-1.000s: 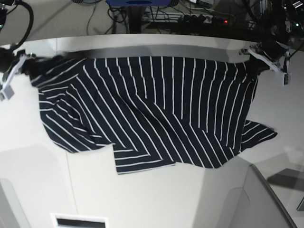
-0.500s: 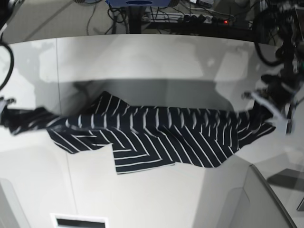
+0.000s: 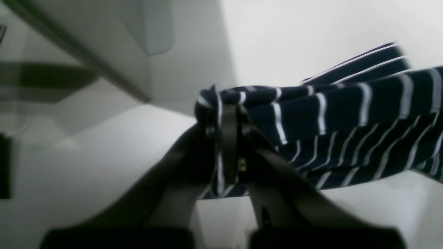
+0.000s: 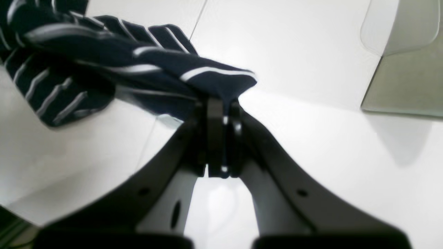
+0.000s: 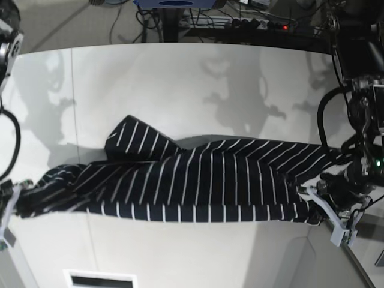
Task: Layout the t-shirt on the table in an organized manner, then fold the t-shirt properly
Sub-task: 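Swing the held shirt up and lay it flat across the table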
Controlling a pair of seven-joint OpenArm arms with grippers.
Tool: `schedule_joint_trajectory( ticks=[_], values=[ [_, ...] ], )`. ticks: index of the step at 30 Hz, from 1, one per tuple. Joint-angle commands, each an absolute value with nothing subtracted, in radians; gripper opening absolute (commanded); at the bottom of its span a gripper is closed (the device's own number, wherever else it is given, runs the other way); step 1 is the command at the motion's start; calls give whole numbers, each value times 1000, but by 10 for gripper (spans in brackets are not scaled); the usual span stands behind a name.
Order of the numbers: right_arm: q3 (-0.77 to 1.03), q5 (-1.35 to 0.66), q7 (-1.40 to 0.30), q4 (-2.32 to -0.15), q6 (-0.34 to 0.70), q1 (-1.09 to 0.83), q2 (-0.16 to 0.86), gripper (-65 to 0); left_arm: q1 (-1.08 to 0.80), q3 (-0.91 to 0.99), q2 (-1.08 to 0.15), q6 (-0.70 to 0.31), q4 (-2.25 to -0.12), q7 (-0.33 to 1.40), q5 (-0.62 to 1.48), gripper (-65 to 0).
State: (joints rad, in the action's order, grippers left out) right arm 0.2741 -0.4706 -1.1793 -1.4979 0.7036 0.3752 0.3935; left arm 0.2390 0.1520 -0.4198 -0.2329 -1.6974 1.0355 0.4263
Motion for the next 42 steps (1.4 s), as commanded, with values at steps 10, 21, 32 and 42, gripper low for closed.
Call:
schedule_joint_trajectory(
  ticks=[10, 21, 32, 42],
  values=[
    [275, -441, -1110, -1392, 698, 610, 432, -644, 510, 145, -394, -226, -1532, 998, 398, -650],
    [194, -364, -961, -1204, 698, 858, 461, -644, 782, 67, -351, -225, -1291, 862, 397, -650],
    [119, -236, -989, -1353, 698, 1070, 489, -644, 1044, -47, -354, -223, -1224, 779, 404, -650],
    [275, -321, -1303, -1854, 698, 499, 444, -644, 591, 53, -450, -228, -1656, 1003, 398, -650]
  ],
)
